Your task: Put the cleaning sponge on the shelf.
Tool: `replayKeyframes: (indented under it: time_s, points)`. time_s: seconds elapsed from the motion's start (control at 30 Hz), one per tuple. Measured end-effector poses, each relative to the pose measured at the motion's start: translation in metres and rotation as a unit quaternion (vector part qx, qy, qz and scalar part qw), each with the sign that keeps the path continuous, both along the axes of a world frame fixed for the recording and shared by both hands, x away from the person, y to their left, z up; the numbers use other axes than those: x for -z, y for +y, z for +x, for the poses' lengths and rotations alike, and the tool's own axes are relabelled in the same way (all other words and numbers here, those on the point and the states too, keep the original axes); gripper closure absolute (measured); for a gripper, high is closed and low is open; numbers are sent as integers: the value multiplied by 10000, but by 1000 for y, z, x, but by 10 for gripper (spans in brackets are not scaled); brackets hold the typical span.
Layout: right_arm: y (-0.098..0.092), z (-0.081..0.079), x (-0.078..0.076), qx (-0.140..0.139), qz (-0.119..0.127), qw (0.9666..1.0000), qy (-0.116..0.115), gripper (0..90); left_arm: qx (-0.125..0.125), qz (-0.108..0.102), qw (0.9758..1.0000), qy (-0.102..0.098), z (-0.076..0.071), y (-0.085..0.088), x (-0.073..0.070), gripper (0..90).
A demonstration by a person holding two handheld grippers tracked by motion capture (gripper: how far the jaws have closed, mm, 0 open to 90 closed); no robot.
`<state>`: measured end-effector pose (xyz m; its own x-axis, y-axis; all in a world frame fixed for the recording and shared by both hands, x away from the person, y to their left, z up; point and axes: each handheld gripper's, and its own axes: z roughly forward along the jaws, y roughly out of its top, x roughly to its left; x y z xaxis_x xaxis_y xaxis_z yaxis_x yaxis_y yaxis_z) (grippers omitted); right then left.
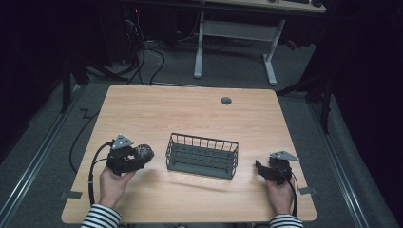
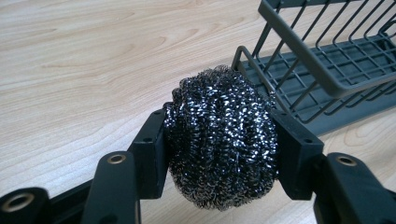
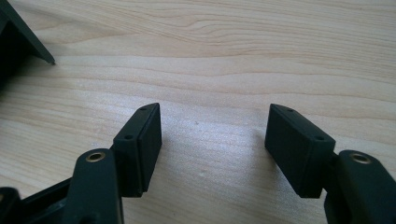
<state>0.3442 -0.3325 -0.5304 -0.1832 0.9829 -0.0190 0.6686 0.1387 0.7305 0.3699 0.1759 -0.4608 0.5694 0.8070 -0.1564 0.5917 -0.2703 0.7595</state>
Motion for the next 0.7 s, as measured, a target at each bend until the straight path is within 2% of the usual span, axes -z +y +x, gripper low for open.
replayKeyframes:
  time_s: [0.7]
  points:
    - [0,0,0,2,4,10000,2,365,354,-108,9992,-133,-6,-8,-41,449]
